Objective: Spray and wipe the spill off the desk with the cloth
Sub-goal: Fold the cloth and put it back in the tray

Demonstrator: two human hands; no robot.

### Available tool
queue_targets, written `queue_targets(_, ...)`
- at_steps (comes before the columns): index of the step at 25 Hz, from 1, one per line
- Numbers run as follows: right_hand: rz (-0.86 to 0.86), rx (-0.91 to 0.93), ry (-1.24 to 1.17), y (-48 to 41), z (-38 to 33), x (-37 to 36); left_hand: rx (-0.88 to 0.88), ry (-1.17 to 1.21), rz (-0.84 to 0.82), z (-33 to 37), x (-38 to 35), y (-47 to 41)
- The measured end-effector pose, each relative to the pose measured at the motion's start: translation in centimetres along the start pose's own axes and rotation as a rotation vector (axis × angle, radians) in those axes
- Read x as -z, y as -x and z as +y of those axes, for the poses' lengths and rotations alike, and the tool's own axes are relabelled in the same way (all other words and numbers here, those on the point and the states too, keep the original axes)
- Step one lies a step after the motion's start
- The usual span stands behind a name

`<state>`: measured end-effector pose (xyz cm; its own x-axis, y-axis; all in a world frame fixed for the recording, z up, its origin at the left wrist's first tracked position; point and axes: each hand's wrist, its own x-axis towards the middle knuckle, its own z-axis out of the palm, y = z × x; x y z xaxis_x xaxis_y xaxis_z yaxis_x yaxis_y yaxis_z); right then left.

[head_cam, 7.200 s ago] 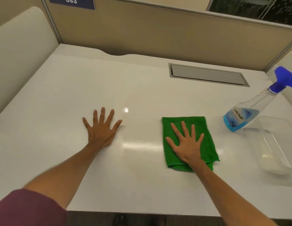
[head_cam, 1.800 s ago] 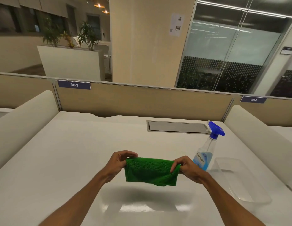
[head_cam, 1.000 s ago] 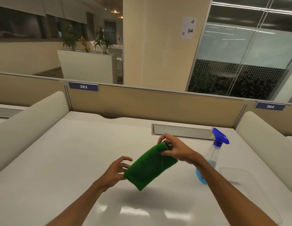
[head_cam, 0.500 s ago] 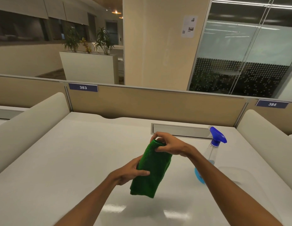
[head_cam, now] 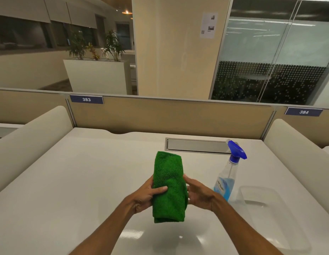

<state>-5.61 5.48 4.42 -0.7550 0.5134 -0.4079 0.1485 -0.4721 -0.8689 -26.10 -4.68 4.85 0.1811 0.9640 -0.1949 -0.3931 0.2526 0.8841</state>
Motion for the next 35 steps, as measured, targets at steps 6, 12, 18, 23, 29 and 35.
queue_targets(6,0.061,0.106,0.041,0.4,0.4,1.7,0.117,-0.106,-0.045,-0.3,0.3,-1.0)
queue_targets(12,0.042,0.242,0.100,0.6,-0.1,3.6,0.006,-0.185,0.068,-0.9,-0.3,-1.6)
queue_targets(18,0.073,0.393,0.278,1.4,-0.7,4.1,-0.135,-0.305,0.238,-1.1,-2.4,-2.7)
queue_targets(23,0.056,0.331,0.348,2.5,-0.7,4.8,-0.157,-0.296,0.336,-2.1,-2.9,-3.6)
queue_targets(29,0.073,0.276,0.282,3.8,-0.2,5.7,0.154,-0.200,0.331,-3.5,-3.4,-4.1)
queue_targets(35,0.144,0.000,0.308,6.2,1.3,8.0,0.326,-0.168,0.185,-5.0,-4.8,-5.2)
